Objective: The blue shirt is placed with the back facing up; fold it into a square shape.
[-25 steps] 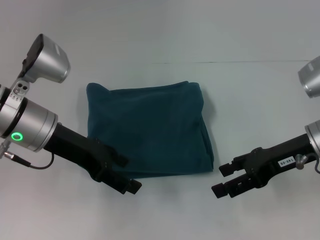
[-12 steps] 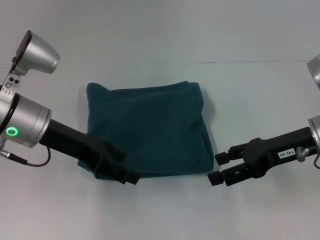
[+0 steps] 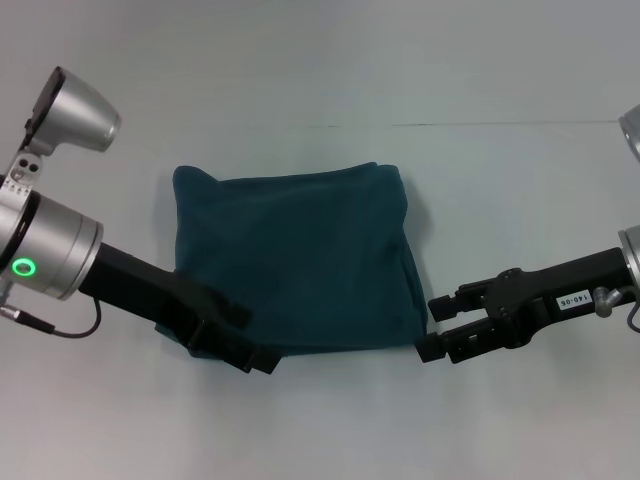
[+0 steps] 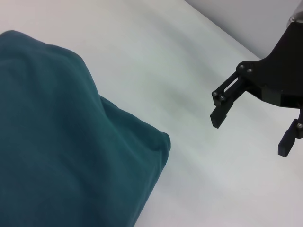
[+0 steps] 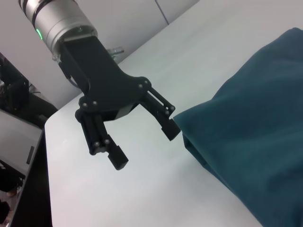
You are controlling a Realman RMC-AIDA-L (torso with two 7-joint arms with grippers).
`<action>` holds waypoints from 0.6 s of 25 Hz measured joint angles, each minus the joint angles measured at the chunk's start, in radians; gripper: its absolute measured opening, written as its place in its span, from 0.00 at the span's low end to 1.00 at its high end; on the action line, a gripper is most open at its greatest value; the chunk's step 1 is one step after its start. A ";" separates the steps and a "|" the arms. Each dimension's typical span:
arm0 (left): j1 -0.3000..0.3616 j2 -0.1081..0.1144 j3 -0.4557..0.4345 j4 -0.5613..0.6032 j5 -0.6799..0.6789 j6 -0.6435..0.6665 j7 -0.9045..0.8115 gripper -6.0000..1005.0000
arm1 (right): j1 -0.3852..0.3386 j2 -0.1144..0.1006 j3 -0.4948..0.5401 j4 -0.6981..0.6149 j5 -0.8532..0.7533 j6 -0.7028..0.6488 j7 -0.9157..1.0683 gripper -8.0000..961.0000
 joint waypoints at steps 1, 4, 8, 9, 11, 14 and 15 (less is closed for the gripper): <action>0.001 0.000 0.002 0.000 0.000 0.000 0.000 0.93 | 0.000 0.000 0.000 0.000 0.000 0.000 0.000 0.93; 0.002 -0.001 0.011 0.001 0.001 0.000 0.000 0.93 | 0.000 0.000 0.001 0.000 0.004 0.000 0.000 0.93; 0.002 -0.002 0.009 0.001 0.002 -0.001 0.000 0.93 | 0.000 0.000 0.002 0.000 0.012 0.000 0.000 0.93; 0.002 -0.002 0.008 0.001 0.002 -0.001 0.000 0.93 | 0.000 0.001 0.002 0.000 0.013 0.000 0.000 0.93; 0.002 -0.002 0.008 0.002 0.002 -0.002 0.000 0.93 | 0.000 0.001 0.002 0.000 0.021 0.000 -0.001 0.93; 0.002 -0.002 0.010 0.001 0.002 -0.003 0.000 0.93 | -0.001 0.002 0.002 0.000 0.035 0.000 -0.002 0.93; 0.002 -0.002 0.011 0.001 0.002 -0.004 0.000 0.93 | -0.001 0.002 0.002 0.000 0.037 0.000 -0.003 0.93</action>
